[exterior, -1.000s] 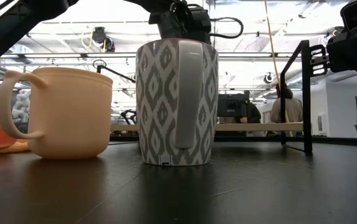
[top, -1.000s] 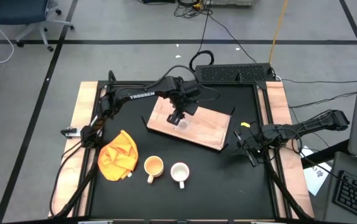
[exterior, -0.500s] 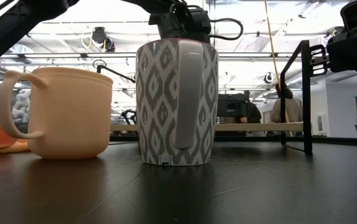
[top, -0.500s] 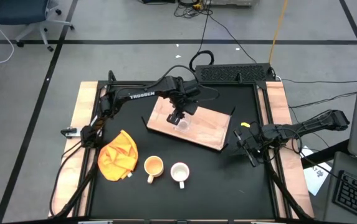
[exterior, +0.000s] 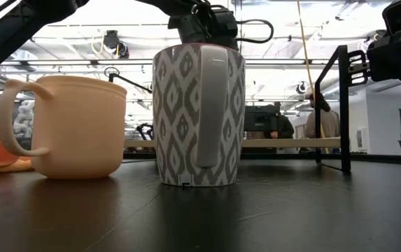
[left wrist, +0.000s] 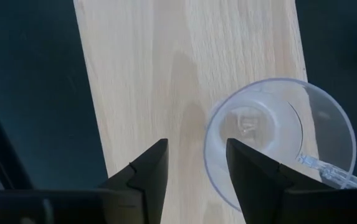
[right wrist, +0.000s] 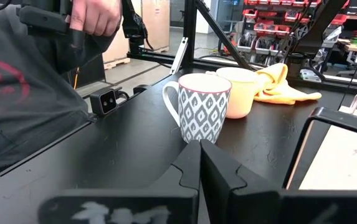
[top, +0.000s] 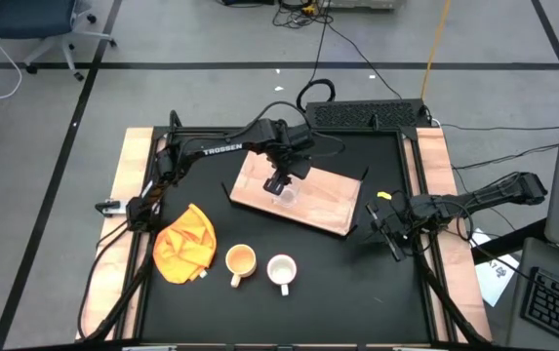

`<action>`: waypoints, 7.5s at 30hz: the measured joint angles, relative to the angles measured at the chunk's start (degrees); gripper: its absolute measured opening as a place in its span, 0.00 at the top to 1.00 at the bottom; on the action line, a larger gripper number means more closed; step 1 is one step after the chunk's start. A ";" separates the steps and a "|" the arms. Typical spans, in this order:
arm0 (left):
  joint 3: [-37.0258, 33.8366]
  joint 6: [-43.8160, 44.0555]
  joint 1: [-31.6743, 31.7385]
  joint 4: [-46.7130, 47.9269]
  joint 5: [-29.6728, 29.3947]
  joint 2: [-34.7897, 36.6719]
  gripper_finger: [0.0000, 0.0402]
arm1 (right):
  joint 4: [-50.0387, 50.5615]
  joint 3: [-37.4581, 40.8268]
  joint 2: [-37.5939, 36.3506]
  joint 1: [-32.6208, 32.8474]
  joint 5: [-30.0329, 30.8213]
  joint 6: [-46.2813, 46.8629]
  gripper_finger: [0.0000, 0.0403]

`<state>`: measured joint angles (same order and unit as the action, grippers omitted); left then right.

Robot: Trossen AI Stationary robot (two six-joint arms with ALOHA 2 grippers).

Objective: Stack small to large cups/mugs on shelf
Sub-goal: Put the transparent mug on the shelf

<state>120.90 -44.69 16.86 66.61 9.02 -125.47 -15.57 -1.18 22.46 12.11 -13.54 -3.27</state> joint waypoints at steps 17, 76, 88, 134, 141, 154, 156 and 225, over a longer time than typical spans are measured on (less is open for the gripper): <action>0.00 0.88 0.00 0.43 1.51 -0.01 0.59 | 0.00 -0.01 0.00 0.01 0.00 -0.22 1.00; 0.83 7.68 1.30 0.72 -0.08 0.70 1.00 | -0.96 0.00 0.00 0.01 0.01 -0.44 1.00; 3.34 23.81 4.06 0.65 1.63 0.70 1.00 | -0.92 -0.01 0.02 0.00 0.00 -0.44 1.00; 2.16 24.33 4.61 6.90 -0.46 6.47 1.00 | -0.87 0.00 0.00 0.00 0.00 0.61 1.00; 2.05 23.97 4.33 8.10 -1.11 7.62 1.00 | -0.85 0.01 0.04 0.01 0.02 0.61 1.00; 2.03 24.35 5.79 11.91 -1.70 9.55 1.00 | -0.87 0.01 0.07 0.01 0.00 0.63 1.00; 1.61 24.71 6.05 11.69 -1.69 9.69 1.00 | -0.85 0.01 0.07 -0.01 0.00 0.63 1.00; -32.20 18.24 8.79 -9.88 1.95 24.13 1.00 | -3.08 0.01 0.13 0.01 0.02 0.42 1.00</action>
<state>88.71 -26.45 25.65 56.73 10.96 -101.34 -18.66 -1.17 22.59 12.12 -13.52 -2.85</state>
